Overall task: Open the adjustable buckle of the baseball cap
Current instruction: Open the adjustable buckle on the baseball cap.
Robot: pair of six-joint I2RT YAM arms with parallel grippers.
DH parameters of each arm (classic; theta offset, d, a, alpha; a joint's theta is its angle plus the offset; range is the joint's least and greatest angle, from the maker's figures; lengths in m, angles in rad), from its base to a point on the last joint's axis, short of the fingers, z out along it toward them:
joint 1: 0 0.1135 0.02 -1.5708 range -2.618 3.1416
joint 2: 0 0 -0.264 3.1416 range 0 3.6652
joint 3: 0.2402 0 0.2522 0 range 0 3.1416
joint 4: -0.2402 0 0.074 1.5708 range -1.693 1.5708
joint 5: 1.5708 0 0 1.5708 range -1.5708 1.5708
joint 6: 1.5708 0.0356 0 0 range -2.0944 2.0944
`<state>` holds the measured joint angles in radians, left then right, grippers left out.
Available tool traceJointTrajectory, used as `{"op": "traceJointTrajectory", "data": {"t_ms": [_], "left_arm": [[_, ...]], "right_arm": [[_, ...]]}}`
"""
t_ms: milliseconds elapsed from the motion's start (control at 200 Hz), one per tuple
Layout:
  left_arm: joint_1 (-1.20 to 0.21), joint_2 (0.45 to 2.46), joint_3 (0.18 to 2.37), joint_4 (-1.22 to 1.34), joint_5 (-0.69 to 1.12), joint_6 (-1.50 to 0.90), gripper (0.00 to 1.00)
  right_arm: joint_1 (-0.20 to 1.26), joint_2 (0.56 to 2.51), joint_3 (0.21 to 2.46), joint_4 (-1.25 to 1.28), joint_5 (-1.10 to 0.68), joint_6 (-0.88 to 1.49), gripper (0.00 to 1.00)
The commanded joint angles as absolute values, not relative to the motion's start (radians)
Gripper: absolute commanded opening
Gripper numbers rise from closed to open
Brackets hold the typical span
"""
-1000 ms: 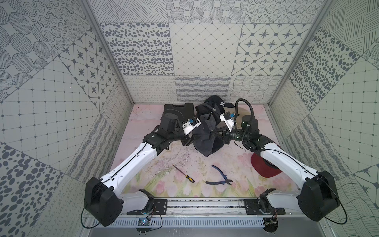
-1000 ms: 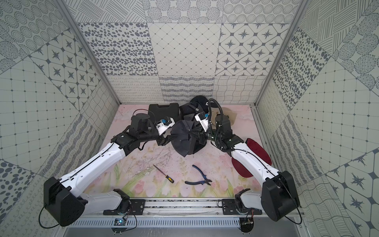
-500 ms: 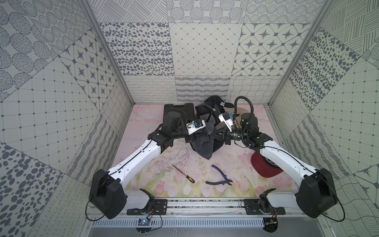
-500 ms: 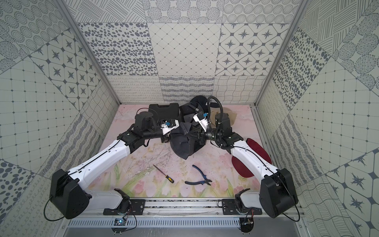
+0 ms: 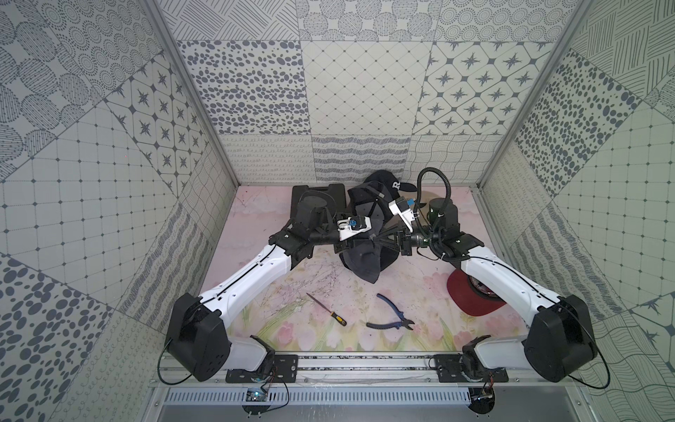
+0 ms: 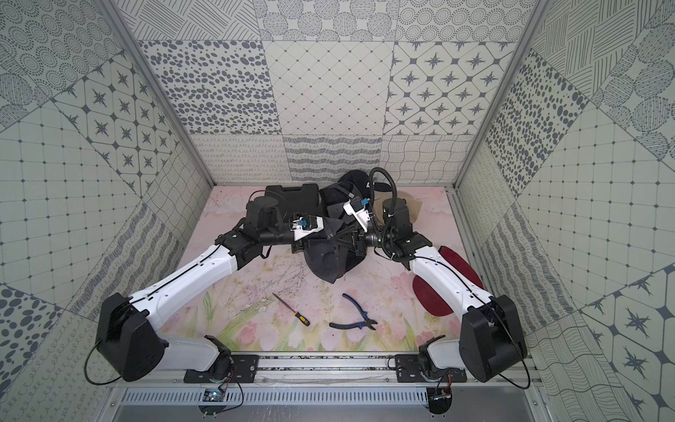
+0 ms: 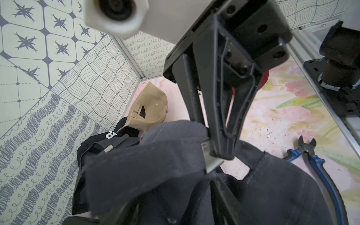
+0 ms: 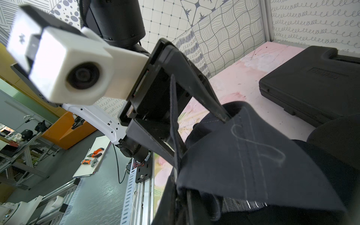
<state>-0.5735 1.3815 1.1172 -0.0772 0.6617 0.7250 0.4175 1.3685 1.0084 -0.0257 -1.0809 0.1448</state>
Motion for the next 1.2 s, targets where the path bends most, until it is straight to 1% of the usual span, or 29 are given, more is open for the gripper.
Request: {"op": "traceJointTrajectory", "data": {"t_ms": [0, 70, 170, 295, 355, 395, 435, 465, 515, 560, 620, 730, 870, 975, 1196], "left_arm": [[-0.587, 1.396, 1.143, -0.09, 0.758, 0.776, 0.49], [-0.587, 1.404, 1.158, -0.119, 0.757, 0.783, 0.4], [-0.587, 1.413, 1.172, -0.137, 0.762, 0.776, 0.2], [-0.587, 1.418, 1.187, -0.154, 0.771, 0.765, 0.0], [-0.587, 1.42, 1.195, -0.16, 0.766, 0.755, 0.0], [-0.586, 1.42, 1.196, -0.161, 0.762, 0.745, 0.0], [-0.587, 1.422, 1.197, -0.151, 0.752, 0.722, 0.0], [-0.587, 1.423, 1.197, -0.139, 0.741, 0.696, 0.0], [-0.587, 1.427, 1.202, -0.139, 0.727, 0.672, 0.0], [-0.587, 1.433, 1.208, -0.142, 0.713, 0.656, 0.0], [-0.587, 1.439, 1.211, -0.135, 0.69, 0.622, 0.0], [-0.586, 1.454, 1.209, -0.121, 0.682, 0.583, 0.0], [-0.587, 1.476, 1.217, -0.131, 0.699, 0.575, 0.0], [-0.587, 1.491, 1.233, -0.152, 0.714, 0.573, 0.0], [-0.591, 1.511, 1.27, -0.191, 0.724, 0.553, 0.0]], "right_arm": [[0.419, 1.383, 1.041, 0.029, -1.117, 0.154, 0.0], [0.416, 1.385, 1.039, 0.035, -1.118, 0.155, 0.0], [0.413, 1.394, 1.035, 0.058, -1.118, 0.174, 0.0], [0.407, 1.398, 1.02, 0.095, -1.1, 0.205, 0.0], [0.399, 1.396, 1.005, 0.12, -1.078, 0.223, 0.0], [0.391, 1.39, 0.998, 0.13, -1.055, 0.232, 0.06], [0.383, 1.382, 0.989, 0.136, -1.03, 0.242, 0.15], [0.372, 1.373, 0.982, 0.137, -1.007, 0.249, 0.25], [0.356, 1.351, 0.971, 0.138, -0.97, 0.26, 0.34], [0.342, 1.329, 0.96, 0.133, -0.941, 0.265, 0.45], [0.329, 1.289, 0.95, 0.103, -0.894, 0.253, 0.51], [0.327, 1.215, 0.952, 0.011, -0.834, 0.194, 0.58], [0.327, 1.165, 0.97, -0.031, -0.836, 0.176, 0.59], [0.342, 1.183, 1.001, -0.043, -0.842, 0.183, 0.58], [0.414, 1.272, 1.081, -0.082, -0.799, 0.191, 0.58]]}}
